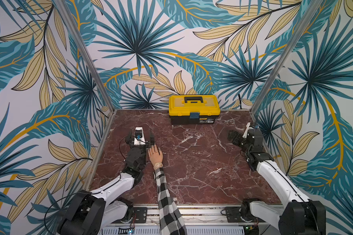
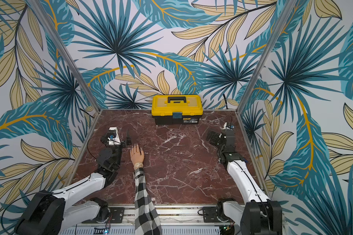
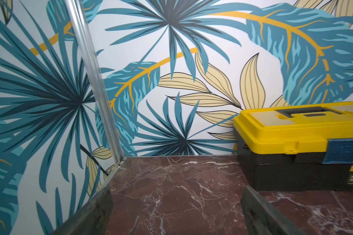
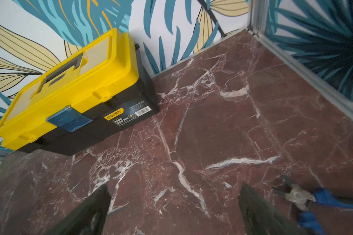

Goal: Take off the watch
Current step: Adjust the hand at the center of the board.

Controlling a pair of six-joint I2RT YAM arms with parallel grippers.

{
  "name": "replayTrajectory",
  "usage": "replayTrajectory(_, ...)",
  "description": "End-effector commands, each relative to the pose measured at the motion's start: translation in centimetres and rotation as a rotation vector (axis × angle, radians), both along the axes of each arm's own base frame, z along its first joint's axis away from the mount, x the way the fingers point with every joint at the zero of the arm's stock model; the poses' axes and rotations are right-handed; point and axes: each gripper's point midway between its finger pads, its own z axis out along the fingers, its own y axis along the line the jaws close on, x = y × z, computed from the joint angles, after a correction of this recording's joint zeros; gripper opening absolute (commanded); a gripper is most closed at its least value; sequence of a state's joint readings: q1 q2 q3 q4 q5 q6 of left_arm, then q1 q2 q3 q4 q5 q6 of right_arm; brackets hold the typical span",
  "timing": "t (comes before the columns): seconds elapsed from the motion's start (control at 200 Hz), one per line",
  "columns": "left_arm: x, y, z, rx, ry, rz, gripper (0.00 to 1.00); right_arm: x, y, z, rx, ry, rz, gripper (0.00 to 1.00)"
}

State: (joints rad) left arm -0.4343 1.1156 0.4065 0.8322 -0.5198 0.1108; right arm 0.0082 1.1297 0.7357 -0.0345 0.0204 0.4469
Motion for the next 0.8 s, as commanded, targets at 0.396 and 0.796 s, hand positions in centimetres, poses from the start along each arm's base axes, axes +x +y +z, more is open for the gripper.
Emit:
replayTrajectory(0.396, -3.9, -7.1, -10.2, -0.434, 0.779, -0.145, 1.0, -2.7, 7.4, -3.2, 0.192, 0.157, 0.228, 0.99)
replayTrajectory(0.796, -12.1, -7.2, -16.8, -0.512, 1.133, -0.058, 0.98, -3.7, 11.0, -6.1, 0.2, 0.254, 0.282, 1.0)
